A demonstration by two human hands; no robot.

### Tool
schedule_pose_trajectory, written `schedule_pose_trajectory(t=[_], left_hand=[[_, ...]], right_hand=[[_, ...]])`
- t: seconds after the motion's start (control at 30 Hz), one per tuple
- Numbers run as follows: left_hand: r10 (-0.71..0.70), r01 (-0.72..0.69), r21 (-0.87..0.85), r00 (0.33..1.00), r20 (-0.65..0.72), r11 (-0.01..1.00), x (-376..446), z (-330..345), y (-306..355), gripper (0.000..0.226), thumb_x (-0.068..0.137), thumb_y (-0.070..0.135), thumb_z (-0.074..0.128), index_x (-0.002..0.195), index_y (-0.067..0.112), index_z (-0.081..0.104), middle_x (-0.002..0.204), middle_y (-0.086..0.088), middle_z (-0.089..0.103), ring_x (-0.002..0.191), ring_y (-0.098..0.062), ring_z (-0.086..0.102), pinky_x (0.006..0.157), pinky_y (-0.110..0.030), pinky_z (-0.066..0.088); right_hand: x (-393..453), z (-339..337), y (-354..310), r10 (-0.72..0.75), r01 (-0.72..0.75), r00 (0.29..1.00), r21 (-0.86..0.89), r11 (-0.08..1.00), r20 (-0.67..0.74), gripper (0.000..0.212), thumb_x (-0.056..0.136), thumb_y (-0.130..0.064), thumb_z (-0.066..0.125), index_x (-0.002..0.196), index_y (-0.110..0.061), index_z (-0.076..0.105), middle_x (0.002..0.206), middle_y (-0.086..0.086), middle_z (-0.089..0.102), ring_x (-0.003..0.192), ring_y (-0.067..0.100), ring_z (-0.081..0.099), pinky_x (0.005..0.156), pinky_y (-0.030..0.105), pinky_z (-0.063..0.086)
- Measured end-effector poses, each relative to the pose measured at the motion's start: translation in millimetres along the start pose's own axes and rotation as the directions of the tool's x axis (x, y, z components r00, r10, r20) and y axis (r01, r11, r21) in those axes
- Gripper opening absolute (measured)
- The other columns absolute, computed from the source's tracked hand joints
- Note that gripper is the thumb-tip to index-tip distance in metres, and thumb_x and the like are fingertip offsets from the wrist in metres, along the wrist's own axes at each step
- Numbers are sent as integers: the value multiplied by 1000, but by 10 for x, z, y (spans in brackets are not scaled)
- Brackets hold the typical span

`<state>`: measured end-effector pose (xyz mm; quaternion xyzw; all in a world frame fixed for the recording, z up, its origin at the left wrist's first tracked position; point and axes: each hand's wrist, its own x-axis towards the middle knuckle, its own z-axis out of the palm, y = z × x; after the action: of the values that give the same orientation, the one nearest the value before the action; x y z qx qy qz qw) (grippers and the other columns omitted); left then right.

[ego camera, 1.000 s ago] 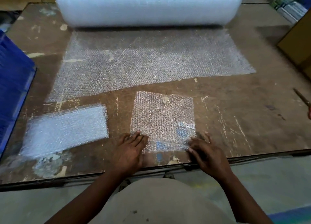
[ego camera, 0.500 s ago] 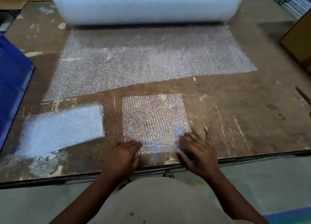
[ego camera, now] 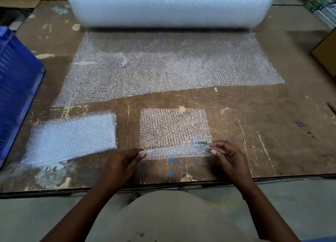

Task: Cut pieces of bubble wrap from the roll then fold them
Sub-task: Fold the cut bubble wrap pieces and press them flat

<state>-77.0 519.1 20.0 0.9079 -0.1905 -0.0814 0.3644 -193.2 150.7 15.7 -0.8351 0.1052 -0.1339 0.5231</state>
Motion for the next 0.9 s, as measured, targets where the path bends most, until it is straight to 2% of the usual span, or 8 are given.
schedule_pose_trajectory(t=[0.1, 0.2, 0.3, 0.37, 0.43, 0.53, 0.67, 0.9], left_hand=[[-33, 30, -65, 998, -47, 997, 2, -27, 126, 30, 97, 60, 59, 94, 38, 79, 81, 29, 75, 79, 14, 68, 69, -16, 51], [-78, 57, -150, 988, -137, 987, 68, -24, 218, 4, 96, 44, 76, 95, 43, 79, 83, 40, 72, 84, 16, 69, 71, -7, 48], [-124, 84, -178, 966, -228, 980, 308, -27, 281, 4, 93, 28, 84, 96, 31, 85, 78, 40, 68, 81, 21, 66, 75, -1, 47], [-168, 121, -191, 952, -256, 974, 535, -52, 343, 7, 93, 28, 84, 98, 24, 86, 86, 30, 70, 78, 21, 65, 74, 3, 42], [-190, 145, -172, 940, -282, 974, 764, -74, 391, 10, 93, 29, 84, 99, 21, 86, 87, 21, 71, 78, 17, 63, 72, 0, 42], [-230, 194, -153, 934, -272, 969, 1087, -88, 373, 9, 90, 28, 87, 95, 21, 85, 81, 15, 73, 80, 2, 70, 72, -15, 49], [-335, 301, -167, 913, -232, 939, 1366, -24, 261, 10, 86, 27, 90, 84, 29, 80, 77, 12, 74, 82, -10, 75, 80, -32, 59], [-345, 338, -70, 910, -229, 939, 1554, 114, 104, 12, 95, 29, 80, 98, 18, 83, 94, -3, 80, 92, -22, 75, 77, -29, 48]], right_hand=[[77, 33, -57, 70, -68, 997, 71, 995, -29, 13, 91, 1, 80, 92, -12, 79, 91, -2, 79, 87, 12, 75, 81, 19, 55], [209, 73, -117, 117, -96, 985, 156, 983, -130, 9, 88, -3, 84, 92, -11, 84, 92, -4, 82, 86, 10, 77, 78, 18, 57], [474, 103, -123, 116, -99, 983, 124, 987, -142, 10, 94, -11, 80, 103, -12, 84, 103, -6, 82, 98, 9, 77, 81, 17, 56], [711, 131, -102, 90, -87, 989, 29, 996, -118, 9, 98, -13, 76, 103, -15, 83, 105, -10, 81, 97, 2, 74, 78, 15, 54], [932, 169, -107, 95, -102, 985, -43, 994, -143, 8, 96, -13, 78, 98, -20, 82, 99, -15, 79, 90, -6, 71, 75, 14, 53], [1197, 221, -82, 145, -170, 966, -105, 980, -213, 15, 89, -20, 86, 86, -32, 77, 85, -19, 75, 77, -11, 69, 70, 12, 53], [1430, 295, 65, 245, -278, 938, -115, 954, -244, 17, 83, -25, 92, 78, -31, 76, 76, -16, 76, 74, 2, 74, 73, 27, 60], [1569, 390, 208, 243, -280, 939, -131, 951, -245, 7, 87, -27, 88, 86, -25, 81, 84, -10, 79, 82, 8, 76, 85, 38, 64]])
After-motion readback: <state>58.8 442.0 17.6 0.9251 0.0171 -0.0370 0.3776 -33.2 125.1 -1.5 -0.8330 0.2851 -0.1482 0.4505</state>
